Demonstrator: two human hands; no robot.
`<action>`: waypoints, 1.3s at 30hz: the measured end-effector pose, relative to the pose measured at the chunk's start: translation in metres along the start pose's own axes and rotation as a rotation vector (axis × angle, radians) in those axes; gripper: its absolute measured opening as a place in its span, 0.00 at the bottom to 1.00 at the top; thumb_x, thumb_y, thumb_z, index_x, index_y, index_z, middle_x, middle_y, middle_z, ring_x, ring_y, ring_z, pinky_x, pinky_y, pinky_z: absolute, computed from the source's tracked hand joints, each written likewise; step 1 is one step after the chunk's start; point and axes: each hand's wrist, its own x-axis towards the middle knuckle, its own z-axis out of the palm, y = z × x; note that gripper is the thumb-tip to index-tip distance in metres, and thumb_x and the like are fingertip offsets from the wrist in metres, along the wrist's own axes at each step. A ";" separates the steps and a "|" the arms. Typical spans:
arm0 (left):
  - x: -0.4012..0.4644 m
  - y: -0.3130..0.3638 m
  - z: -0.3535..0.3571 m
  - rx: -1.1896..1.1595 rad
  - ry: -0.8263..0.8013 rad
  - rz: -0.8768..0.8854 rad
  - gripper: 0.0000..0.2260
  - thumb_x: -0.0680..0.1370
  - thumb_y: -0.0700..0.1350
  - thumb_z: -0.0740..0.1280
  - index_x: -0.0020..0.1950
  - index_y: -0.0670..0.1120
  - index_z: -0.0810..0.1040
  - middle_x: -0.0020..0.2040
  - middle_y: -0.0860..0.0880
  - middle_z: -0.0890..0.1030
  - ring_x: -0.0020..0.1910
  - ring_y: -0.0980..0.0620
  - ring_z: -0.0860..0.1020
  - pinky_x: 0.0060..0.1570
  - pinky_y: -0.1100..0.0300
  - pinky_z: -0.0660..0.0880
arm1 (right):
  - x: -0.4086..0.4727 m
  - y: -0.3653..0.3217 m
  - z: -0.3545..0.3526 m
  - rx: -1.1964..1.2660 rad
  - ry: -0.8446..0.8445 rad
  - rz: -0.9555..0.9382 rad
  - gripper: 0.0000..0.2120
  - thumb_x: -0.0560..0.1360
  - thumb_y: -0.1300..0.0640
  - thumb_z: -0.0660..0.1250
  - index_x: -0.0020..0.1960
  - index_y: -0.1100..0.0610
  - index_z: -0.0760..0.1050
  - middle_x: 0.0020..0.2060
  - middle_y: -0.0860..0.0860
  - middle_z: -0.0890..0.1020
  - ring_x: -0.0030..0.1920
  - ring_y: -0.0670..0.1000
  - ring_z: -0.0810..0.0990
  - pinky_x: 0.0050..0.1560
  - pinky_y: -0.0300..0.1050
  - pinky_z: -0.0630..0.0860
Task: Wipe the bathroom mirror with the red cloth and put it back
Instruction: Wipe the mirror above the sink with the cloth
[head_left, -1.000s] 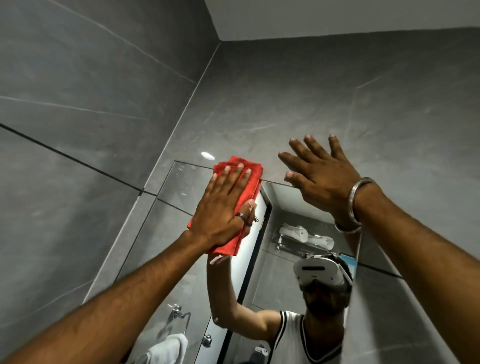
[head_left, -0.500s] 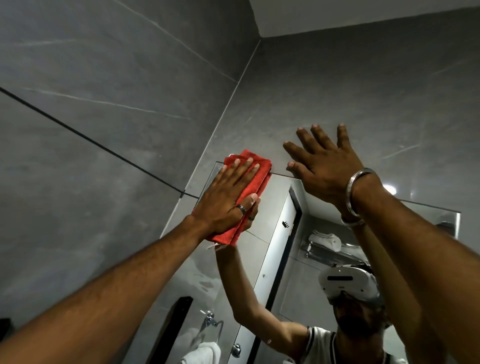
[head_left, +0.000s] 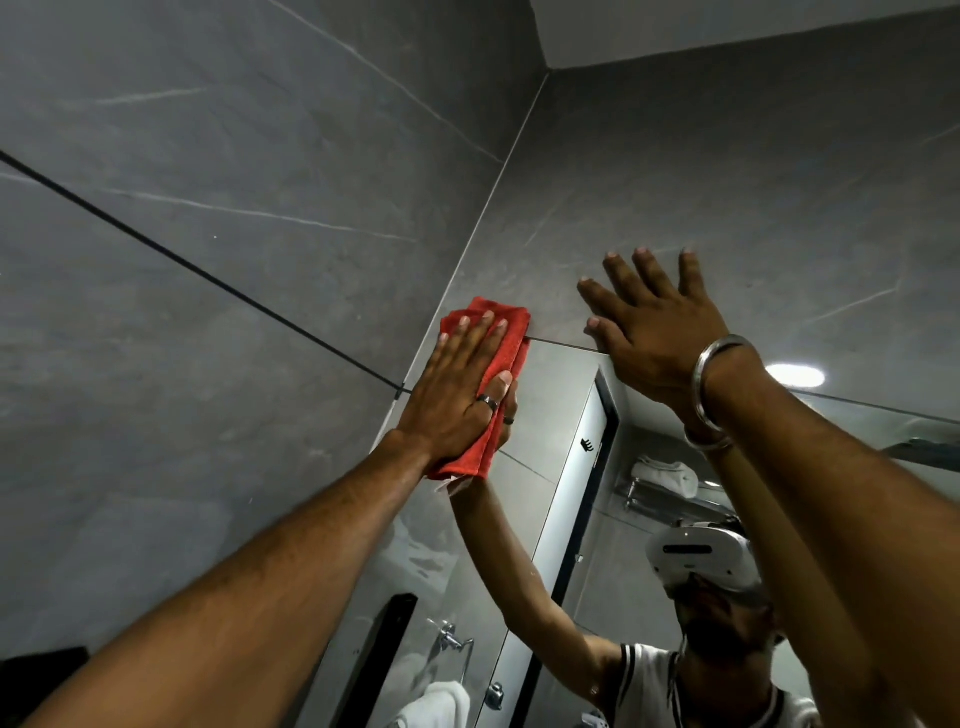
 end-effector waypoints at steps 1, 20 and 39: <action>-0.001 0.000 0.000 -0.006 0.001 -0.004 0.30 0.84 0.57 0.47 0.84 0.51 0.44 0.86 0.50 0.44 0.84 0.50 0.39 0.83 0.47 0.39 | -0.001 -0.003 -0.001 0.010 -0.015 0.008 0.31 0.83 0.36 0.37 0.84 0.42 0.41 0.85 0.50 0.41 0.85 0.57 0.38 0.81 0.67 0.34; -0.273 -0.031 0.026 0.042 -0.139 -0.072 0.31 0.84 0.54 0.54 0.83 0.42 0.52 0.84 0.39 0.53 0.84 0.38 0.48 0.82 0.36 0.48 | -0.200 -0.169 0.048 0.274 0.047 -0.231 0.32 0.84 0.37 0.43 0.84 0.49 0.55 0.85 0.56 0.50 0.85 0.59 0.44 0.83 0.66 0.47; -0.468 -0.006 0.083 0.089 -0.086 -0.244 0.28 0.86 0.57 0.44 0.85 0.51 0.45 0.86 0.54 0.43 0.85 0.45 0.45 0.83 0.46 0.41 | -0.369 -0.227 0.063 0.407 -0.055 -0.235 0.30 0.84 0.39 0.47 0.82 0.49 0.63 0.84 0.57 0.56 0.84 0.60 0.48 0.84 0.62 0.41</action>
